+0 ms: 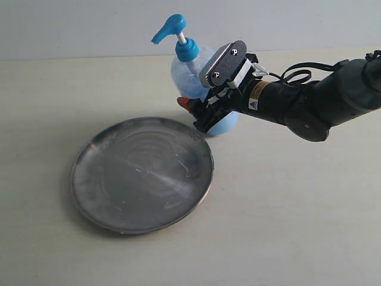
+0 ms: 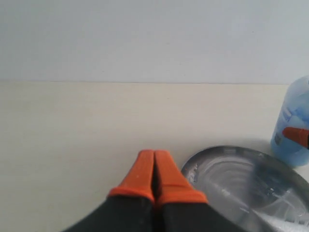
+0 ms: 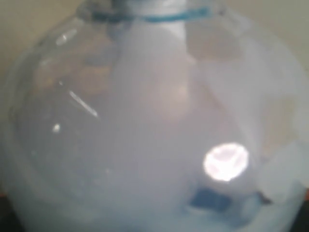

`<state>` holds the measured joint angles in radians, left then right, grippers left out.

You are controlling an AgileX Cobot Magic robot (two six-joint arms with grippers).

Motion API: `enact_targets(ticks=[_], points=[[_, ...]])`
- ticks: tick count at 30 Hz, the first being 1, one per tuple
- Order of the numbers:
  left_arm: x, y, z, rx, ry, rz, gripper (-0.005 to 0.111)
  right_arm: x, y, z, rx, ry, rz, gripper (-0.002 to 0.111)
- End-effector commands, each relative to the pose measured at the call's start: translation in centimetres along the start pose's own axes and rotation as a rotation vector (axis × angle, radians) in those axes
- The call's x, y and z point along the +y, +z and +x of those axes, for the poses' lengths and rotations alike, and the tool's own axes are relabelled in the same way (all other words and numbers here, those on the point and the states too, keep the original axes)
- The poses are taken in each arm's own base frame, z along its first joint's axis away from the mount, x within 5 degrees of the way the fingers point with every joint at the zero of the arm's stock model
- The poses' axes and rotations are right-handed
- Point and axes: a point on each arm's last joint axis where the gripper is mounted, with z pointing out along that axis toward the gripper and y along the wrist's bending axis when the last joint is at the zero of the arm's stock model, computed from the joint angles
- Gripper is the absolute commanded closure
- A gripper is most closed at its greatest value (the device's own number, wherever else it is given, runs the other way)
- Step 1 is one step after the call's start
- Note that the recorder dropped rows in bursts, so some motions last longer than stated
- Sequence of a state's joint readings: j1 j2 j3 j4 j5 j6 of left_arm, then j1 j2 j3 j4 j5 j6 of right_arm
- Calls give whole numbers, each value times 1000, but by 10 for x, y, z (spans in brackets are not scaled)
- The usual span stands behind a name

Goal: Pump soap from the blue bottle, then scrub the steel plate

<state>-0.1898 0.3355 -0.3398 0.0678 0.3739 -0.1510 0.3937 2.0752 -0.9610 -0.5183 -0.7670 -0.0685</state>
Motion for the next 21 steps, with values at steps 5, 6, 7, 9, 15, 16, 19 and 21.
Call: enact_targets(ticks=[5,6,7,9,15,16,19,21], points=[[-8,14,-54,-14,9,22,107,-4,0,-15,-99,-25,18,108],[-8,15,-57,-17,9,23,107,-4,0,-15,-99,-25,18,108],[-8,15,-58,-26,9,24,107,-4,0,-15,-99,-25,18,108],[-8,15,-58,-23,9,24,107,-4,0,-15,-99,-25,18,108],[-8,15,-58,-20,9,23,107,-4,0,-15,-99,-22,18,108],[-8,15,-58,-20,9,23,107,-4,0,-15,-99,-22,18,108],[-8,15,-58,-20,9,23,107,-4,0,-15,-99,-22,18,108],[-8,15,-58,-20,9,23,107,-4,0,-15,-99,-24,18,108]])
